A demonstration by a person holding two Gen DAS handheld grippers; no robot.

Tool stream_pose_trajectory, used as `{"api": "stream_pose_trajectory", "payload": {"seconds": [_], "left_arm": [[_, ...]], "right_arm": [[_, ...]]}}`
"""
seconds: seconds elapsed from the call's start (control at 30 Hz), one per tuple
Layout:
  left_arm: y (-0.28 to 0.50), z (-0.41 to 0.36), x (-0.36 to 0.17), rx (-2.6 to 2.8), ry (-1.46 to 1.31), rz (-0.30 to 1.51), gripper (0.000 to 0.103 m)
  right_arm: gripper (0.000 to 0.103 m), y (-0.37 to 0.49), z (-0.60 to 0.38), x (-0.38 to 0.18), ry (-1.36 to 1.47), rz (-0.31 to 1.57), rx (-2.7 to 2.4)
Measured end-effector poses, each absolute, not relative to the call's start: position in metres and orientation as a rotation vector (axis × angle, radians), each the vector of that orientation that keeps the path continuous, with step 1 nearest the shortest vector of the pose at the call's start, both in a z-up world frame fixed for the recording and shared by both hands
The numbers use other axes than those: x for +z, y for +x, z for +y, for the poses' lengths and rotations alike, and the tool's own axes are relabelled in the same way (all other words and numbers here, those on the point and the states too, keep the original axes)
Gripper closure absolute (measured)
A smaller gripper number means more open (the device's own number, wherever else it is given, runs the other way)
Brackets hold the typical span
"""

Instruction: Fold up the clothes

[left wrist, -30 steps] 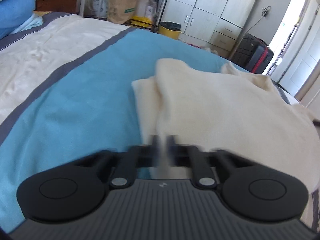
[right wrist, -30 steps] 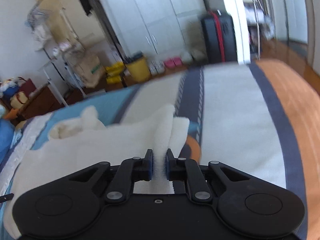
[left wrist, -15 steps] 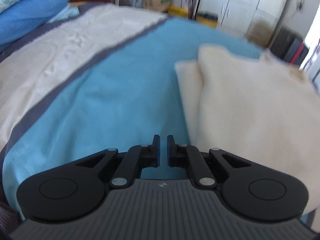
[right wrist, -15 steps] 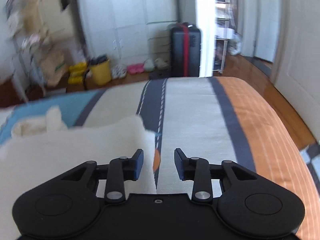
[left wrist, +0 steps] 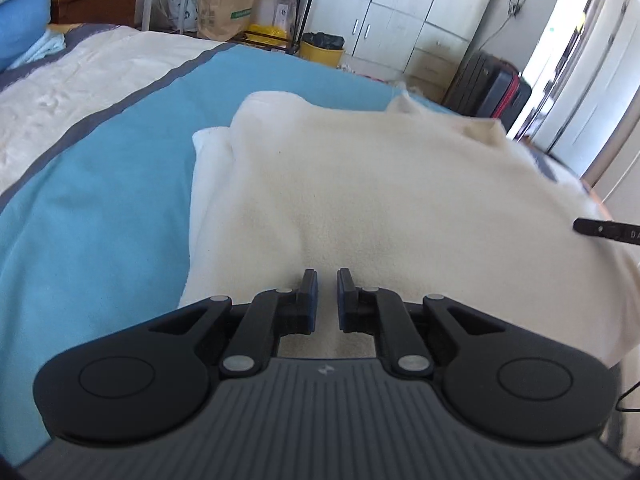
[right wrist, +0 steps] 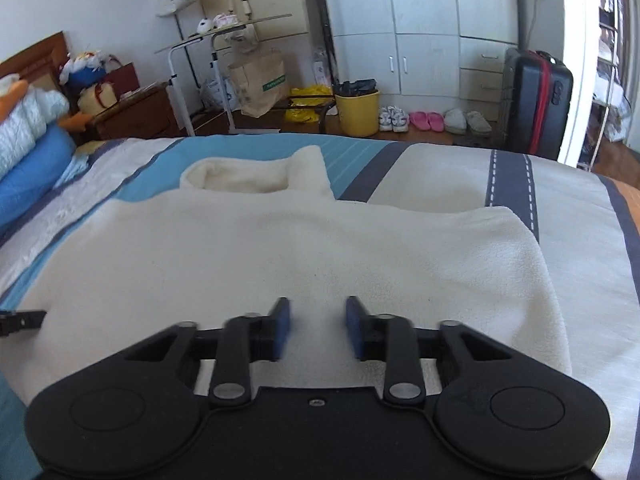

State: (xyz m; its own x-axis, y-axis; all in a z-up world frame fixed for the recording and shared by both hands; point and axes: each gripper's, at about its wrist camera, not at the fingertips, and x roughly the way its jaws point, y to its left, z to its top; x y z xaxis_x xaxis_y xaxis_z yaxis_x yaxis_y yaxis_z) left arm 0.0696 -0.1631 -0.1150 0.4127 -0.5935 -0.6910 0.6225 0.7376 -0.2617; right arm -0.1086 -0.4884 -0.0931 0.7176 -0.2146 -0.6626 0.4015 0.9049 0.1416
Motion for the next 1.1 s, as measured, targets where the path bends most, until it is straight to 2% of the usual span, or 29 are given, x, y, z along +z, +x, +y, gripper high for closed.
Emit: {"api": "stream_pose_trajectory", "payload": {"seconds": [0.07, 0.5, 0.57, 0.6, 0.63, 0.67, 0.73, 0.8, 0.87, 0.93, 1.0, 1.1], "left_arm": [[0.071, -0.165, -0.117, -0.761, 0.048, 0.854, 0.094], [0.056, -0.172, -0.118, -0.743, 0.157, 0.793, 0.093], [0.052, -0.175, -0.118, -0.733, 0.182, 0.779, 0.093], [0.049, -0.177, -0.117, -0.721, 0.204, 0.772, 0.093], [0.046, -0.18, -0.117, -0.709, 0.226, 0.765, 0.093], [0.043, -0.182, -0.116, -0.697, 0.248, 0.758, 0.093], [0.037, -0.19, -0.11, -0.68, 0.279, 0.785, 0.093], [0.027, -0.201, -0.095, -0.705, 0.31, 0.81, 0.094], [0.009, -0.21, -0.073, -0.837, 0.26, 0.784, 0.087], [-0.01, -0.219, -0.055, -0.995, 0.164, 0.772, 0.051], [-0.027, -0.239, -0.053, -1.06, 0.142, 0.797, 0.045], [-0.044, -0.271, -0.077, -1.052, 0.268, 0.886, 0.044]], "right_arm": [[0.103, -0.112, -0.489, -0.092, 0.28, 0.687, -0.349], [0.103, -0.145, -0.528, -0.078, 0.388, 0.669, -0.582], [0.092, -0.164, -0.541, -0.077, 0.526, 0.662, -0.626], [0.089, -0.176, -0.544, -0.077, 0.603, 0.646, -0.621], [0.081, -0.188, -0.545, -0.077, 0.668, 0.625, -0.599], [0.067, -0.198, -0.544, -0.075, 0.715, 0.605, -0.576], [0.052, -0.217, -0.537, -0.068, 0.791, 0.558, -0.531], [0.047, -0.235, -0.525, -0.062, 0.865, 0.511, -0.496], [0.038, -0.253, -0.511, -0.064, 0.981, 0.451, -0.444], [0.036, -0.267, -0.497, -0.073, 1.068, 0.432, -0.444], [0.036, -0.277, -0.482, -0.086, 1.125, 0.454, -0.493], [0.036, -0.283, -0.459, -0.115, 1.168, 0.535, -0.519]]}}
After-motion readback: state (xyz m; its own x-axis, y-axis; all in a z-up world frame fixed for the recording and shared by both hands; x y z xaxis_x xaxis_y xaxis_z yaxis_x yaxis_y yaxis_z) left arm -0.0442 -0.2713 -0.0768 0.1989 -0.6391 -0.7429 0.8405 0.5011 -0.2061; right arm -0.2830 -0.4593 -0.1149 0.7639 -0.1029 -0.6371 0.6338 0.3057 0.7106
